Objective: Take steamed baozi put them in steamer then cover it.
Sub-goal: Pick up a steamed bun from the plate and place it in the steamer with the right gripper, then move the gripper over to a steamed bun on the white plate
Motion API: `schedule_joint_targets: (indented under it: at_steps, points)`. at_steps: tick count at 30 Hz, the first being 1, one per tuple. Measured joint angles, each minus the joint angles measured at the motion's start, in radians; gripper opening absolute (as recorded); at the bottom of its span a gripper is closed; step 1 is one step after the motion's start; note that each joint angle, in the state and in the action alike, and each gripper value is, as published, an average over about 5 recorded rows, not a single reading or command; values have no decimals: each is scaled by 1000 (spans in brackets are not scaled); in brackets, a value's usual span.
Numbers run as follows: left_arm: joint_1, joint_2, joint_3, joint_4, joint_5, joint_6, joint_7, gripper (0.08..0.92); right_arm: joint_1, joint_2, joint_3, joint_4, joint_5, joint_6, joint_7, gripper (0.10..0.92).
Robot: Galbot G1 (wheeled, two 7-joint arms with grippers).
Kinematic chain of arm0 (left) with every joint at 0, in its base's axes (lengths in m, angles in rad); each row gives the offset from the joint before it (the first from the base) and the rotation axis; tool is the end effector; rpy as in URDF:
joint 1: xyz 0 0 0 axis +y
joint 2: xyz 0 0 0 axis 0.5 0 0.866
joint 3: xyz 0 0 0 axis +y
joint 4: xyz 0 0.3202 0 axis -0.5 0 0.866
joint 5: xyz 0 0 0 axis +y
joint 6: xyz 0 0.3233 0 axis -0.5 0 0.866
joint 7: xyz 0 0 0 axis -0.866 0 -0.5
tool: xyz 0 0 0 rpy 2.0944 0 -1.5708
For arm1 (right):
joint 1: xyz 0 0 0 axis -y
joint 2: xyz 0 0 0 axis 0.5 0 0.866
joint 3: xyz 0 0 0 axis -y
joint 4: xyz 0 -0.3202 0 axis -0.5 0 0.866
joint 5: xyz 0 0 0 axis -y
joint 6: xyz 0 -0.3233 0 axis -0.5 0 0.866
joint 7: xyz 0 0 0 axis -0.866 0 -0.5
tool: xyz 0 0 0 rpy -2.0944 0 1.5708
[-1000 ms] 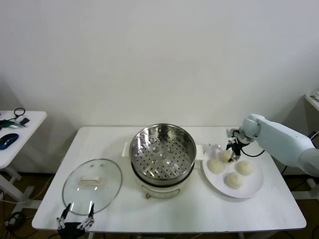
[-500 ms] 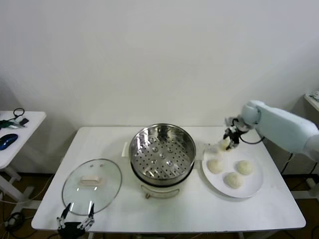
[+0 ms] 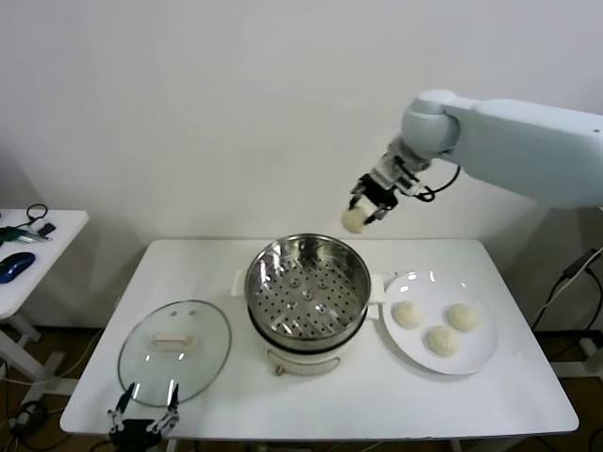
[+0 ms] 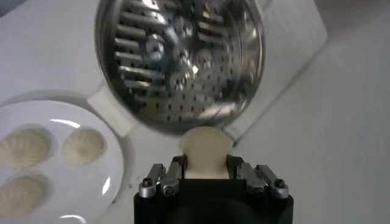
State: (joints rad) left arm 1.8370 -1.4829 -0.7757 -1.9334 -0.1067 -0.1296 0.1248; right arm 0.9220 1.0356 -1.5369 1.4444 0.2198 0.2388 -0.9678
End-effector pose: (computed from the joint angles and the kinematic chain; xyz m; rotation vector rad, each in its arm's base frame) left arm 0.0654 0.0932 -0.3474 0.0785 -2.8559 -0.1455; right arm 0.4777 0.0594 0.0374 1.8370 -0.8559 2.2373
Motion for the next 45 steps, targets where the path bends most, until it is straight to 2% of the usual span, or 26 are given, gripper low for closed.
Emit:
schedule_joint_targets:
  at_steps: [6,16,25,28,33,38,41,45]
  points:
    - [-1,-4,0,-2,3,-4,-1,823,-71,38,0,9,-119,47,49,475]
    - [-4,-10,-2,9,8,-11,-3,823,-258,96,53,-106,-326,101,137,476]
    - [-10,-15,-1,17,12,-16,-4,823,-370,164,85,-221,-420,128,196,483]
    - [-11,-17,0,19,14,-18,-6,823,-388,182,94,-247,-435,137,212,510]
    - [-7,-18,1,16,20,-21,-7,823,-384,193,94,-262,-413,153,217,642]
    - [-1,-21,8,13,32,-27,-7,823,-326,191,71,-266,-314,169,192,778]
    - [0,-21,12,15,39,-30,-7,823,-277,182,49,-275,-235,173,164,816]
    - [-1,-21,17,16,47,-34,-7,823,-210,154,15,-296,-106,166,104,822]
